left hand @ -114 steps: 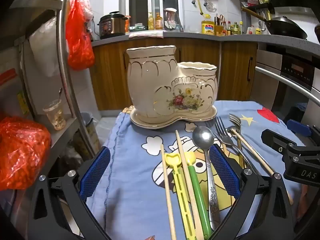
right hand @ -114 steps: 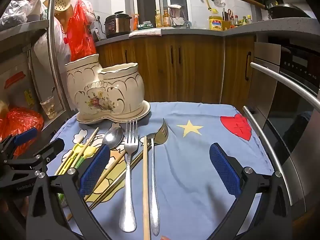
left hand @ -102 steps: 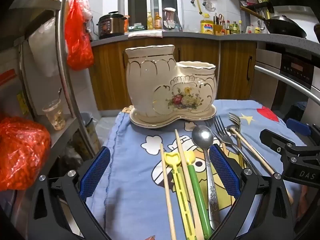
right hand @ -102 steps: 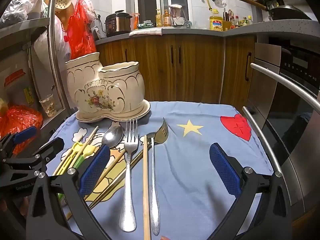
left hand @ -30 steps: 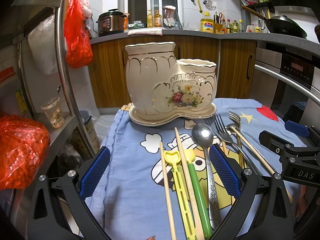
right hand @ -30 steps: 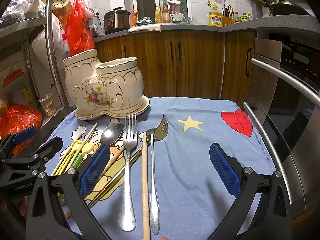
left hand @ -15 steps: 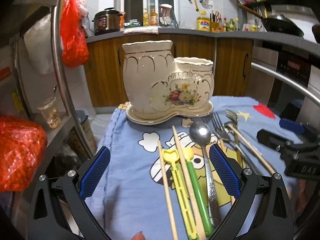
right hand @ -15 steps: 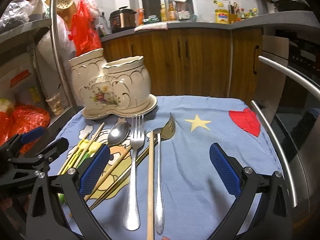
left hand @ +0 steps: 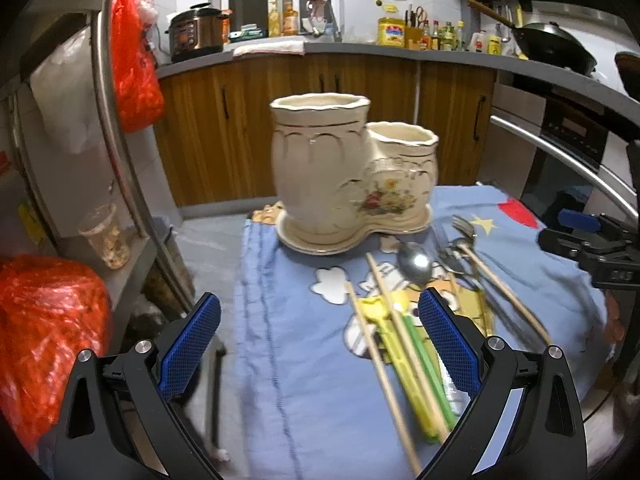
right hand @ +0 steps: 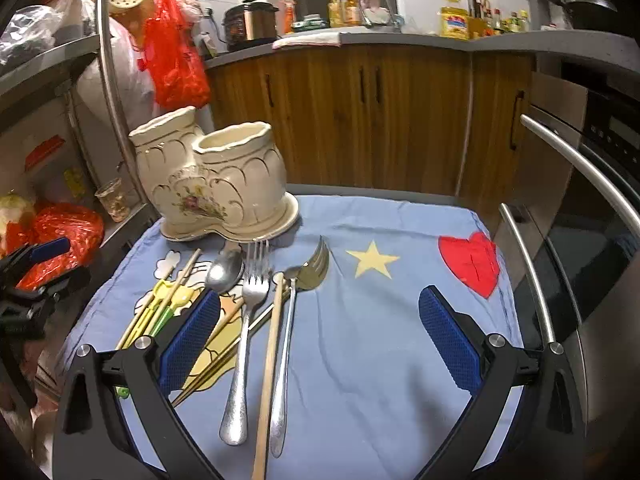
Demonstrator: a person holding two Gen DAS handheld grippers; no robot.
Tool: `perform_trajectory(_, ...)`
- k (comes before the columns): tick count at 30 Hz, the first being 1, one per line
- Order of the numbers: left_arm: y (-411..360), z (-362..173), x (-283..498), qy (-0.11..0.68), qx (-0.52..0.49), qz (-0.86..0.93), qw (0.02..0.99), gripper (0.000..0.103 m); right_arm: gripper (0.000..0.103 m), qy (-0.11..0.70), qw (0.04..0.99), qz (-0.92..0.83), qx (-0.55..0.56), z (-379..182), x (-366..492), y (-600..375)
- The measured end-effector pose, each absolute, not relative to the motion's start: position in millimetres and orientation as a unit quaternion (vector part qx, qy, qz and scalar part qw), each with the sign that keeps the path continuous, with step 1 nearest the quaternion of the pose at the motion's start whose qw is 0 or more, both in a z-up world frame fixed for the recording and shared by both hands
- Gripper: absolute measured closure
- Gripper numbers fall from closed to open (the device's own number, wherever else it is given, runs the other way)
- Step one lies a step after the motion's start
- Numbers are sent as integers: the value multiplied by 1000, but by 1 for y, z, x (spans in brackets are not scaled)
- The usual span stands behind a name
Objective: Organize utensils
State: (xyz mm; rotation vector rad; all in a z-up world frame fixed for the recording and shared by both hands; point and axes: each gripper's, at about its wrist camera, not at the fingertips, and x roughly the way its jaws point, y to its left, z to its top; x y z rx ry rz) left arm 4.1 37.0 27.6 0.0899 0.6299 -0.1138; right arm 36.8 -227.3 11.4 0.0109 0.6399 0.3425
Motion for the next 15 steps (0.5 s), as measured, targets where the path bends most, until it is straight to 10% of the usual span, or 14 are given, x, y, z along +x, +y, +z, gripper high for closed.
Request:
perform_trajectory(5, 39, 22, 8, 326, 28, -76, 942, 5, 9, 348, 918, 188, -22, 2, 45, -215)
perform_trajectory(15, 36, -2, 15, 363, 40, -71, 928, 31, 72, 399, 890, 213, -61, -18, 63, -189)
